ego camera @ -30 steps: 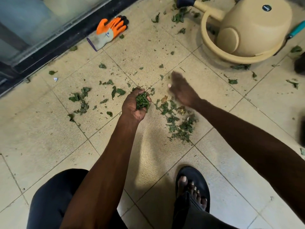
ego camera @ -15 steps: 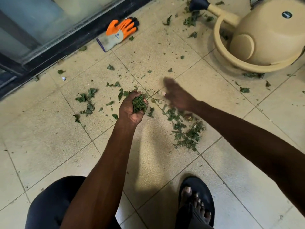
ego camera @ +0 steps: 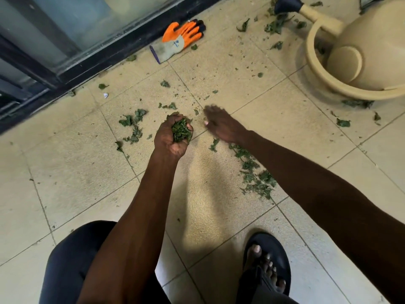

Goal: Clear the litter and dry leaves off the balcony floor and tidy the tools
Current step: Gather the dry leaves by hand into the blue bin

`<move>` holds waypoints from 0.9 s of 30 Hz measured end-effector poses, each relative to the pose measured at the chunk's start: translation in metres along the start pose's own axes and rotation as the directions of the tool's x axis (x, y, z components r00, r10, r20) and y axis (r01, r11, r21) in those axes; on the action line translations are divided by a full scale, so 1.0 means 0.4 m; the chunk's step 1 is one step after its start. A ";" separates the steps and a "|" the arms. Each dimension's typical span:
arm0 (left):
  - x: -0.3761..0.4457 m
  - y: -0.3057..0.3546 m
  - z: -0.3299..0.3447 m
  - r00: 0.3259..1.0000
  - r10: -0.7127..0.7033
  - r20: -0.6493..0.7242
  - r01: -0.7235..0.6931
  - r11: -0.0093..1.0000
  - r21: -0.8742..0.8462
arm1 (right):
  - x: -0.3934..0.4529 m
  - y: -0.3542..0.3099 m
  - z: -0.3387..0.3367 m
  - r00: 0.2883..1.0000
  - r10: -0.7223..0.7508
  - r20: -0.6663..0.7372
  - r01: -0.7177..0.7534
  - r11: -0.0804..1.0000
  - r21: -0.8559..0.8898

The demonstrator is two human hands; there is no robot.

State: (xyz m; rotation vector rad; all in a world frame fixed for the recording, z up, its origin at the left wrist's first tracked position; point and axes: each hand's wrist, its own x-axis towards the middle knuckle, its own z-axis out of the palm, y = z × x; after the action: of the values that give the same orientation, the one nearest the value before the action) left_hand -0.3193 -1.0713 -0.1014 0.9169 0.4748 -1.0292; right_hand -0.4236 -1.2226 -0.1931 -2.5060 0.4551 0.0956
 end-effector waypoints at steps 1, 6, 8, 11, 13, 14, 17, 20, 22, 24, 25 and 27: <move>-0.003 0.003 -0.001 1.000 0.000 0.003 0.000 1.000 0.004 | -0.008 -0.017 0.020 0.999 -0.050 0.019 0.050 0.998 -0.031; -0.019 0.009 -0.007 1.000 -0.001 -0.003 0.001 1.000 0.015 | -0.116 -0.072 0.078 0.956 -0.291 0.039 0.293 0.939 -0.182; -0.027 0.004 -0.011 1.000 -0.004 -0.004 0.005 1.000 0.017 | -0.182 -0.060 0.097 0.930 -0.368 -0.017 0.354 0.905 -0.237; -0.036 -0.011 -0.018 1.000 -0.013 0.006 0.013 0.999 0.029 | -0.270 -0.018 0.101 0.939 -0.332 -0.093 0.280 0.892 -0.356; -0.048 -0.022 -0.018 1.000 -0.021 0.019 0.020 0.999 0.044 | -0.313 -0.003 0.086 0.959 -0.210 -0.188 0.128 0.919 -0.373; -0.051 -0.025 -0.015 1.000 -0.021 0.020 0.020 0.999 0.050 | -0.320 0.002 0.078 0.959 -0.143 -0.246 0.049 0.934 -0.355; -0.056 -0.036 -0.011 1.000 -0.027 0.016 0.026 0.997 0.076 | -0.285 -0.002 0.048 0.949 0.015 -0.316 -0.107 0.955 -0.276; -0.062 -0.054 -0.004 0.999 -0.046 0.001 0.045 0.993 0.111 | -0.210 -0.010 0.012 0.972 0.160 -0.171 -0.191 0.965 -0.181; -0.067 -0.072 0.001 0.998 -0.062 -0.009 0.063 0.989 0.130 | -0.194 -0.006 0.016 0.984 0.161 -0.074 -0.174 0.959 -0.223; -0.070 -0.090 0.006 0.997 -0.076 -0.016 0.077 0.986 0.147 | -0.231 -0.008 0.031 0.986 0.149 -0.075 -0.163 0.955 -0.246; -0.070 -0.098 0.008 0.997 -0.081 -0.014 0.082 0.985 0.154 | -0.266 -0.012 0.038 0.985 0.141 -0.100 -0.163 0.954 -0.254; -0.070 -0.114 0.011 0.996 -0.090 -0.009 0.091 0.983 0.161 | -0.343 -0.023 0.046 0.986 0.080 -0.149 -0.115 0.963 -0.245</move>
State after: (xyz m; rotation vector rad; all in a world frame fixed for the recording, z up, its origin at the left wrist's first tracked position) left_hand -0.3730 -1.0697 -0.0980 1.0481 0.4425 -1.1624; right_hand -0.5487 -1.1640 -0.1804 -2.7515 0.6608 0.0190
